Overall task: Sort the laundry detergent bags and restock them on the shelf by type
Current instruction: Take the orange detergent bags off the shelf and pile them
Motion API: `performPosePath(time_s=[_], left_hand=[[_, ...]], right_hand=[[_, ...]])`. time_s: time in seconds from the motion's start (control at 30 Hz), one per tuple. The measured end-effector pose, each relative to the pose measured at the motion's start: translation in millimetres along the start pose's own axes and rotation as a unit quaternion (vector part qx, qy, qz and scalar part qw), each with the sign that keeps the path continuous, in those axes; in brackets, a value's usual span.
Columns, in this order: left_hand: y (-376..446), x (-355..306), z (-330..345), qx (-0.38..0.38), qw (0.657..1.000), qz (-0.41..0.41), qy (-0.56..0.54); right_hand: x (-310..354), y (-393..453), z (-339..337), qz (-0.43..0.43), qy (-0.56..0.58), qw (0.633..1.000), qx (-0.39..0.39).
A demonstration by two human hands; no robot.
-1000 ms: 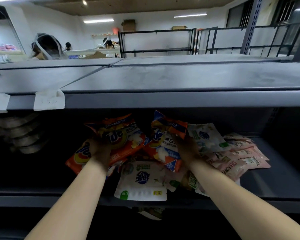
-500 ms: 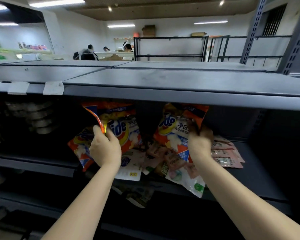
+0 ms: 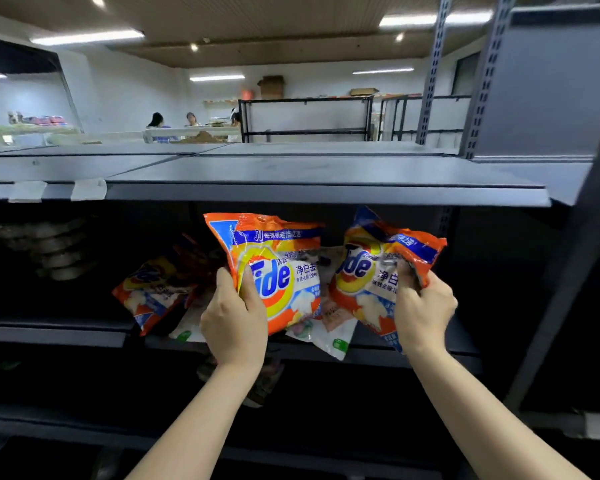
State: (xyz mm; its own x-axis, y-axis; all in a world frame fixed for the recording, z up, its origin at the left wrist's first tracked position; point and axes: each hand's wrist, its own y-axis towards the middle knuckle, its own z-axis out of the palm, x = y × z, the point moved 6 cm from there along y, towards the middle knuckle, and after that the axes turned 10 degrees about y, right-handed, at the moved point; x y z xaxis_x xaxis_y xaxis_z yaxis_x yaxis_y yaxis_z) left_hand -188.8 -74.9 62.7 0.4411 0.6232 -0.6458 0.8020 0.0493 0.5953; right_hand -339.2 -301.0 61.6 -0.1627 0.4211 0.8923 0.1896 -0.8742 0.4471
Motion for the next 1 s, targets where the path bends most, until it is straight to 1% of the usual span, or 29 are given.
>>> performPosePath(time_s=[0.23,0.37,0.5,0.63,0.77,0.9,1.0], left_hand=[[-37,-49,-35,0.018,0.994,0.066,-0.090],[-55,-85,-54,0.001,0.986,0.067,-0.155],[-74,-122,-62,0.013,0.971,0.077,-0.228],[-91,-164,-64,0.036,0.950,0.081,-0.299],[-108,-220,-60,0.040,0.940,0.107,-0.320],[-122,-274,-36,0.058,0.924,0.115,-0.359],[-135,-321,-19,0.049,0.918,0.121,-0.375]], right_hand=[[36,-11,-86,-0.046,0.000,0.996,-0.077],[55,-19,-142,-0.076,-0.005,0.988,-0.131],[66,-22,-200,-0.110,-0.017,0.977,-0.184],[83,-13,-254,-0.138,-0.009,0.962,-0.234],[97,8,-311,-0.151,0.001,0.945,-0.289],[102,45,-358,-0.164,0.014,0.936,-0.311],[99,82,-391,-0.184,0.018,0.927,-0.326]])
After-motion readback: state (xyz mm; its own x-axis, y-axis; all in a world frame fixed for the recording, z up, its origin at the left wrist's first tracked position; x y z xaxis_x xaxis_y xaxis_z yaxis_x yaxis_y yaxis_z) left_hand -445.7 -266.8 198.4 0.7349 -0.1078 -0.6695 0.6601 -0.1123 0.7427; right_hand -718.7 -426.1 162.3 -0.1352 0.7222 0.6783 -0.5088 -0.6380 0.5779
